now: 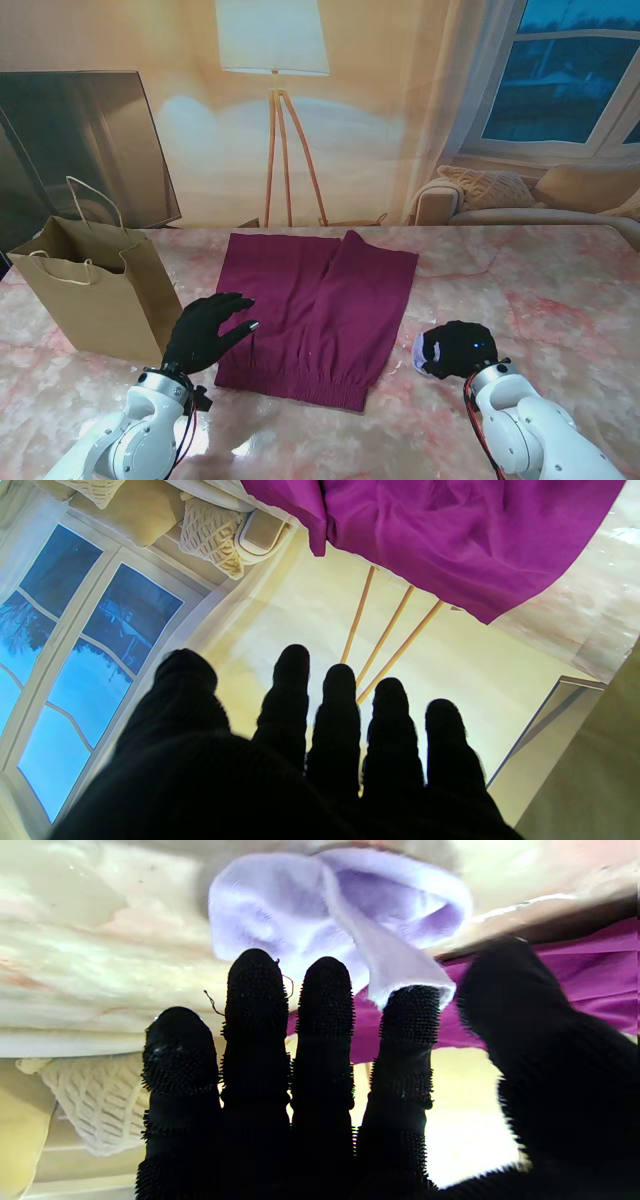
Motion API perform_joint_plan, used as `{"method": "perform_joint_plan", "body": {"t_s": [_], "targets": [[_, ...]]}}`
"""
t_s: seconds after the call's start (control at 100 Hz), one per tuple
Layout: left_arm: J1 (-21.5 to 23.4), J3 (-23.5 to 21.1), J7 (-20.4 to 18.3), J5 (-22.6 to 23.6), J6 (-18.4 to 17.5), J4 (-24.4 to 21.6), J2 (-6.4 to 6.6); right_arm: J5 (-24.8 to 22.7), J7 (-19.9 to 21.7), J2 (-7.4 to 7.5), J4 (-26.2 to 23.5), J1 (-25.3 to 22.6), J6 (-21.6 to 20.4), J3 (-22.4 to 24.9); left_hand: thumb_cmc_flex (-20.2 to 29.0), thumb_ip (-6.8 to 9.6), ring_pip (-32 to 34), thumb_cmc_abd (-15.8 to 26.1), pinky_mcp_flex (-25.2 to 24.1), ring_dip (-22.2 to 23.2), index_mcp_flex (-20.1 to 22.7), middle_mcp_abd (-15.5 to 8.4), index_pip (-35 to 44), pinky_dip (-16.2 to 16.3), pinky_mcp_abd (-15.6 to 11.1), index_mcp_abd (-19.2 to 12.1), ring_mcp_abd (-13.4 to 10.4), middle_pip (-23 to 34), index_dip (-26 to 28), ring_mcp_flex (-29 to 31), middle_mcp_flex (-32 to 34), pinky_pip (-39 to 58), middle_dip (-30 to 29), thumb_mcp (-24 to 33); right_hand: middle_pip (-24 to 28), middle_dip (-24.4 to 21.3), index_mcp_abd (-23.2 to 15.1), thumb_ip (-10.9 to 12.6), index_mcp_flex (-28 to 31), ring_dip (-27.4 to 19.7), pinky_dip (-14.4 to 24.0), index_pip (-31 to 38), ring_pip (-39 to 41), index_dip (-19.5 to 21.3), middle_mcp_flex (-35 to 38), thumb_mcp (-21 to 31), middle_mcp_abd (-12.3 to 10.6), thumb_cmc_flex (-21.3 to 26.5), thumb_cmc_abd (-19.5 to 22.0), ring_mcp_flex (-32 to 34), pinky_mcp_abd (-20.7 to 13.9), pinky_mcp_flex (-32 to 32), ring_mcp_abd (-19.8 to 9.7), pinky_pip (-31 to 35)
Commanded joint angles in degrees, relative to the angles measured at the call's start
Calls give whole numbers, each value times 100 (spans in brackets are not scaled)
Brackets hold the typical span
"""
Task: Fold the socks and the shorts into the kraft paper bag
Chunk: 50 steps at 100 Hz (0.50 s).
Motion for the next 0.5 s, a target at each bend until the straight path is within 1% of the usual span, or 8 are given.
{"method": "perform_joint_plan", "body": {"t_s": [0.0, 0.03, 0.15, 0.27, 0.4, 0.42, 0.45, 0.49], "targets": [[23, 11, 3, -24, -4, -17, -11, -10, -115, 43, -73, -126, -108, 8, 139, 256, -68, 192, -45, -55, 131, 95, 75, -13, -99, -66, -142, -66, 47, -136, -257, -8, -64, -164, -342, -155, 211, 750, -67, -112, 265, -721, -321, 526, -225, -228, -98, -561, 338, -255, 17, -228, 113, -75], [23, 9, 11, -23, -6, -16, -12, -24, -45, 50, -137, -170, -156, 53, 141, 256, -62, 188, -41, -53, 132, 99, 75, -8, -94, -65, -144, -62, 47, -124, -245, 0, -63, -164, -481, -218, 254, 880, -126, -141, 283, -915, -430, 678, -340, -359, -112, -705, 427, -383, 2, -340, 95, -129], [26, 1, 25, -24, -13, -13, -14, 40, 40, 41, -348, -326, -320, 214, 135, 256, -67, 199, -55, -54, 137, 94, 78, 0, -90, -75, -147, -67, 49, -135, -257, 5, -63, -167, -840, -408, 316, 926, -318, -140, 396, -1218, -598, 699, -639, -949, -97, -1097, 989, -680, 29, -622, 89, -231], [36, -1, 35, -29, -18, -2, -16, 259, -86, -11, -510, -457, -447, 336, 138, 257, -68, 194, -67, -54, 142, 112, 81, 2, -92, -75, -146, -65, 52, -135, -249, 1, -61, -168, -950, -469, 219, 1089, -124, -120, 484, -1149, -677, 703, -759, -1469, -19, -1040, 1488, -850, 96, -810, 156, -366], [49, -5, 18, -37, -19, -2, -13, 407, -317, -57, -490, -437, -494, 362, 144, 257, -72, 195, -78, -55, 156, 110, 89, 0, -86, -75, -132, -69, 56, -145, -256, -13, -60, -167, -929, -446, 102, 1280, 477, -131, 419, -827, -721, 744, -692, -1377, 0, -977, 1850, -872, 175, -972, 160, -673], [52, -7, 20, -37, -21, -3, -14, 436, -366, -66, -467, -422, -492, 355, 139, 257, -70, 199, -79, -54, 156, 112, 90, 0, -84, -80, -139, -68, 57, -142, -253, -15, -59, -169, -935, -439, 83, 1148, 518, -152, 390, -691, -748, 516, -684, -1309, 0, -916, 1826, -877, 194, -1005, 151, -763], [57, -10, 27, -32, -22, -8, -14, 479, -437, -81, -435, -399, -470, 340, 140, 257, -69, 200, -73, -54, 162, 110, 93, 1, -90, -78, -136, -67, 58, -140, -249, -14, -58, -169, -951, -438, -33, 739, 409, -201, 328, -182, -818, -152, -693, -1133, -5, -545, 1569, -907, 232, -1094, 139, -926], [64, -16, 36, -24, -24, -15, -15, 487, -493, -91, -401, -368, -402, 319, 144, 257, -66, 196, -72, -53, 168, 111, 95, 2, -88, -77, -141, -67, 59, -134, -249, -15, -58, -168, -980, -448, -121, 496, 130, -280, 249, 235, -944, -525, -742, -778, -31, -206, 1311, -948, 212, -1155, 89, -1098]]}}
